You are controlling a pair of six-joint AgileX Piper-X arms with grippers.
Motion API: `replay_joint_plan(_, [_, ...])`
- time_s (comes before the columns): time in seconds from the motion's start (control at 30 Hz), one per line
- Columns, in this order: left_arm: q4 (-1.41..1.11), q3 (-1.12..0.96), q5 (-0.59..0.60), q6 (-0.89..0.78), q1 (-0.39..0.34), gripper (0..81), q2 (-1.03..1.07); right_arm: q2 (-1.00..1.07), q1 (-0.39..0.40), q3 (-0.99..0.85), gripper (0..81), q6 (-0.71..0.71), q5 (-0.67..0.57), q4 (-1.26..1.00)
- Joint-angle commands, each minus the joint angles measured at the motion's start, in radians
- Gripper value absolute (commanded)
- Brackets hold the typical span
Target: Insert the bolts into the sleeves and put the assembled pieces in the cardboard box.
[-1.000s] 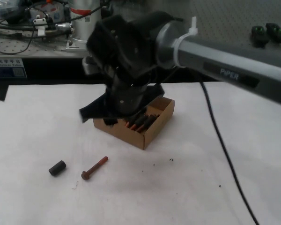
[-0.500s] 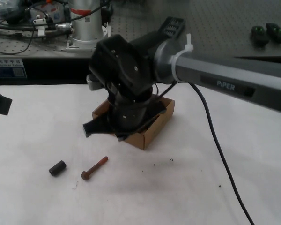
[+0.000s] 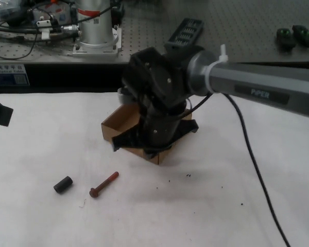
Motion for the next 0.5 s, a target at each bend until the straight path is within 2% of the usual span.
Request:
replay_joint_plan(0.0, [0.003, -0.003, 0.002, -0.015, 0.001, 36.8, -0.005, 0.013, -0.042, 0.003, 4.0, -0.017, -0.02, -0.018])
replay_joint_plan(0.27, [-0.002, -0.003, 0.002, -0.015, 0.001, 36.8, -0.005, 0.017, -0.129, 0.001, 4.0, -0.052, -0.025, -0.044])
replay_joint_plan(0.47, [-0.002, -0.003, 0.002, -0.015, 0.001, 36.8, -0.005, 0.017, -0.166, 0.001, 4.0, -0.052, -0.054, -0.064])
